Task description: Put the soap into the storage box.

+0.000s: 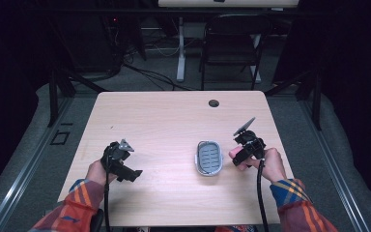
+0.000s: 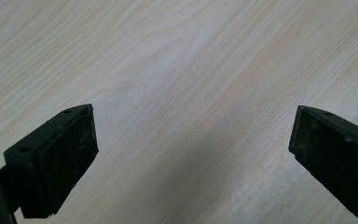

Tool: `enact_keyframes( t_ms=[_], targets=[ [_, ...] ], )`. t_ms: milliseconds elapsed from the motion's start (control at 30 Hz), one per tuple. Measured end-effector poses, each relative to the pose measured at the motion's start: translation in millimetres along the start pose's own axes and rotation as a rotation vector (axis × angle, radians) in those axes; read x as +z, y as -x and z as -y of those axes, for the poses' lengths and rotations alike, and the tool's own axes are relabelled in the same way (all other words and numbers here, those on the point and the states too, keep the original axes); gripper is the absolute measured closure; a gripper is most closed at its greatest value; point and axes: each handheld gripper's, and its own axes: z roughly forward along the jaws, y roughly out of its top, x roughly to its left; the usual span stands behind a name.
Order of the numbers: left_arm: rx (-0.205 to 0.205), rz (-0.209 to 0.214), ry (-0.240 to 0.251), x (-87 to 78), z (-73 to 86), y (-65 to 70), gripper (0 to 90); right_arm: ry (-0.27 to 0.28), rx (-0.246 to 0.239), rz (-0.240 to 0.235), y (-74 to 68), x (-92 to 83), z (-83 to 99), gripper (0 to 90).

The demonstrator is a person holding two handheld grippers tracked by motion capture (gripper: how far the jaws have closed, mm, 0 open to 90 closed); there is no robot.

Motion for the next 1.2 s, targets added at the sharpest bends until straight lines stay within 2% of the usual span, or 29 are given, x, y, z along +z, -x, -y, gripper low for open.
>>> enact_keyframes(
  t_ms=[133, 233, 300, 333, 533, 567, 667, 733, 967, 1033, 1200],
  targets=[
    [0.004, 0.000, -0.004, 0.3, 0.0, 0.0, 1.0, -0.011, -0.014, -0.003, -0.3, -4.2, -5.5, 36.9],
    [0.008, 0.001, -0.006, 0.1, -0.2, 0.5, 1.1, 0.011, -0.003, -0.011, -2.1, -4.9, -7.5, 36.9],
    [0.006, 0.001, -0.005, 0.1, 0.0, 0.4, 1.2, -0.003, -0.014, -0.009, -2.3, -7.7, -10.1, 36.9],
    [0.005, 0.003, -0.003, 0.2, 0.1, 0.3, 1.2, 0.016, -0.004, -0.011, -3.3, -7.2, -10.3, 36.9],
    [0.007, 0.004, -0.006, 0.5, -0.1, 0.3, 1.2, 0.005, -0.020, -0.006, -4.4, -11.8, -15.1, 36.9],
    [0.006, 0.004, -0.006, 0.6, -0.1, 0.2, 1.2, 0.027, -0.004, -0.012, -6.7, -12.3, -15.9, 36.9],
    [0.004, 0.004, -0.008, 1.0, -0.4, 0.7, 1.2, 0.009, -0.022, -0.005, -6.6, -14.4, -17.9, 36.9],
    [0.006, 0.002, -0.011, 1.6, -0.8, 1.3, 1.2, 0.027, -0.010, -0.005, -9.3, -15.7, -20.4, 36.9],
    [0.008, -0.003, -0.014, 1.9, -0.7, 2.2, 1.2, 0.014, -0.031, -0.004, -13.4, -20.9, -28.3, 36.9],
    [0.008, 0.000, -0.016, 2.5, -0.3, 2.0, 1.2, 0.033, -0.016, -0.004, -15.5, -22.8, -30.5, 36.9],
    [0.011, -0.002, -0.014, 1.9, -0.1, 2.4, 1.2, 0.021, -0.027, 0.007, -18.9, -25.5, -35.4, 36.9]
  ],
)
